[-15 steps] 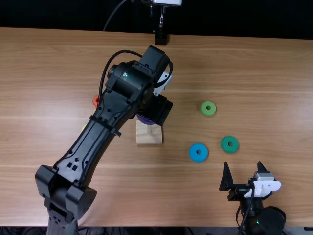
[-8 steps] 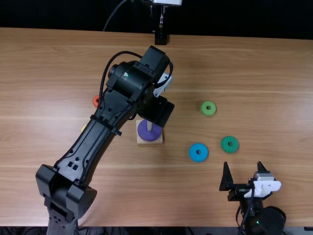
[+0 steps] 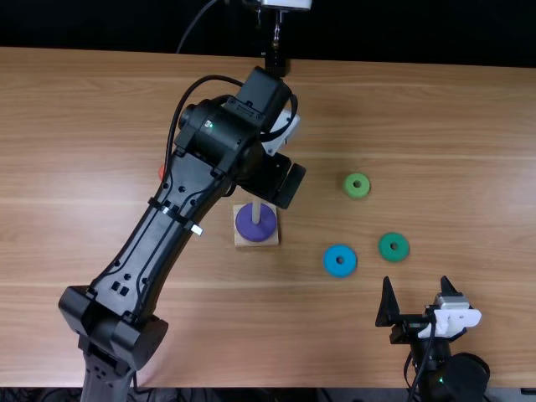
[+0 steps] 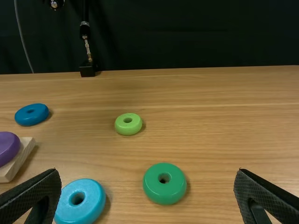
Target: Build the Hanoi tower: stack the rings onto the peg from bottom to top in this color order: purple, dark blue, light blue, dark green, light green, yellow, orange.
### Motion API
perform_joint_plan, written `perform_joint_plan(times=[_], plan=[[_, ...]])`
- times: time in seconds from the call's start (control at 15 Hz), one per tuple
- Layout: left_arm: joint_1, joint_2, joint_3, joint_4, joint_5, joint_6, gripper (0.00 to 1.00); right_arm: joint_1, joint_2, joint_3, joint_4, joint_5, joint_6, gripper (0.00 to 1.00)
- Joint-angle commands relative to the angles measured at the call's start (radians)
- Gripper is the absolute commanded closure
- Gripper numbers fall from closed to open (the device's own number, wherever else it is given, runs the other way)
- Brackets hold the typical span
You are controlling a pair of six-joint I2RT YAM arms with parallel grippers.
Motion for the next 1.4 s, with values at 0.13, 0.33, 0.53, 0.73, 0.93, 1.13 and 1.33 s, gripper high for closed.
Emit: perform_joint_plan(times=[0.13,0.33,0.53,0.73,0.93,1.13,1.33], plan=[[0.07,0.083,0.042,0.008,-0.02,-0.006,0.0,-0.013,-0.013,-0.048,-0.083,-0.015,-0.001,0.0],[0.079,0.118,0.041,0.013,-0.18,-0.002,0.0,-0.013,-0.013,-0.048,-0.081,-0.015,-0.001,0.0],[0.079,0.186,0.036,0.102,-0.194,0.0,0.0,-0.013,-0.013,-0.048,-0.083,-0.015,-0.001,0.0],[0.082,0.278,0.044,0.175,-0.183,0.0,0.0,-0.013,-0.013,-0.048,-0.083,-0.015,-0.001,0.0],[0.084,0.365,0.095,0.205,-0.182,0.0,0.0,-0.013,-0.013,-0.048,-0.081,-0.015,-0.001,0.0],[0.085,0.417,0.115,0.206,-0.182,0.0,0.0,-0.013,-0.013,-0.048,-0.081,-0.015,-0.001,0.0],[0.09,0.443,0.115,0.249,-0.158,-0.004,0.0,-0.013,-0.013,-0.048,-0.081,-0.016,-0.001,0.0]])
